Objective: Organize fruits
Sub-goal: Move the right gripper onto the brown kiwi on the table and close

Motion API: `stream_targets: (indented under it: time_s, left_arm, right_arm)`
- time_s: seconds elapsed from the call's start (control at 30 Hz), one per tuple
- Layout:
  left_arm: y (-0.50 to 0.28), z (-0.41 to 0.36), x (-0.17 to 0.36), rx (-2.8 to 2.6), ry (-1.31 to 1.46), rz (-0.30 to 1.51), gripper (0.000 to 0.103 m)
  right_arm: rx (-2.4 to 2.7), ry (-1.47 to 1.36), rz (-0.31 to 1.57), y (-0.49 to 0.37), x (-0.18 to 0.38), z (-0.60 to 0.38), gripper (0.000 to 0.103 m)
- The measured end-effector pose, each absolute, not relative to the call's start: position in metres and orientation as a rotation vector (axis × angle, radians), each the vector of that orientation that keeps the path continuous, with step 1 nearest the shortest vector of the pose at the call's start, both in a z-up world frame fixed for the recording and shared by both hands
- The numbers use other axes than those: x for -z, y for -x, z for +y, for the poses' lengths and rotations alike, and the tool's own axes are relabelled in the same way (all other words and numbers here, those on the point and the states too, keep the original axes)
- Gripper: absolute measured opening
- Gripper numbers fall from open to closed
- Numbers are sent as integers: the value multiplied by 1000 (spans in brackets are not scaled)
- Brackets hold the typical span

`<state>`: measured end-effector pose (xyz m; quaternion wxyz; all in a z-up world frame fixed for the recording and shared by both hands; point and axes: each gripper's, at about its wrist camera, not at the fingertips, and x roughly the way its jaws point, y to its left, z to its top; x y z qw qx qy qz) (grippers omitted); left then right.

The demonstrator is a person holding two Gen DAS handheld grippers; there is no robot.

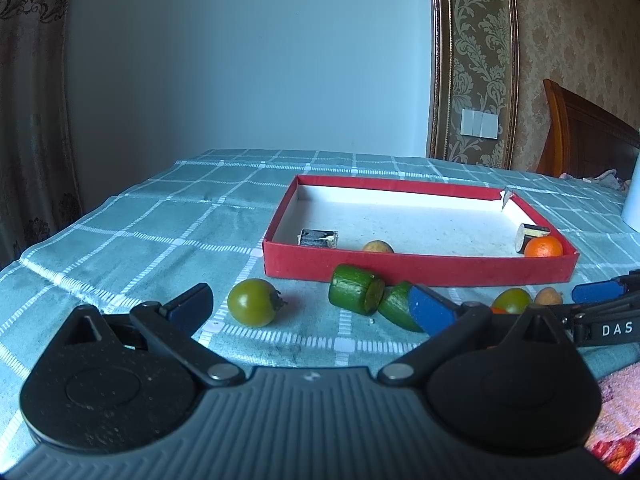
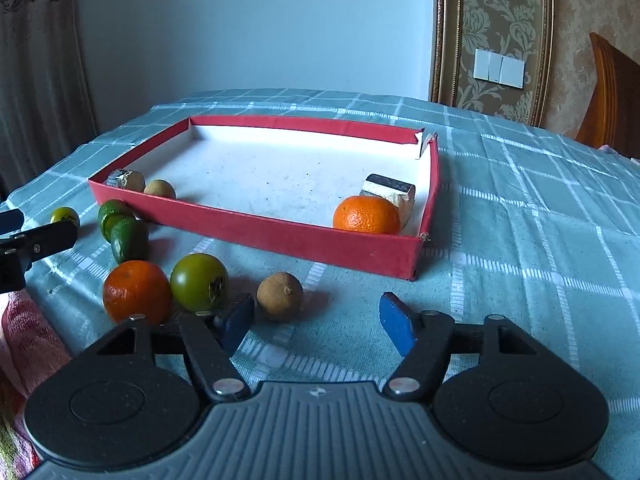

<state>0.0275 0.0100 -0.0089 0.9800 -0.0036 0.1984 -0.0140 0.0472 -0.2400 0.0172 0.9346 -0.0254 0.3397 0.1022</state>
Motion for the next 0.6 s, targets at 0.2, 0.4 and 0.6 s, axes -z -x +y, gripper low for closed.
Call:
stream_targets:
  time_s: [0.2,0.4,0.6]
  left_arm:
    - [-27,10,9,27,8,399,103]
    - [-27,10,8,25,8,401,103]
    - [-27,9,8,24,7,401,103]
  right_arm:
    - [-236,64,685,-48,-18,-234,51]
    - [-237,56,689,-51,-18,-232,51]
    - [-244,65,687,-53,-17,-227,42]
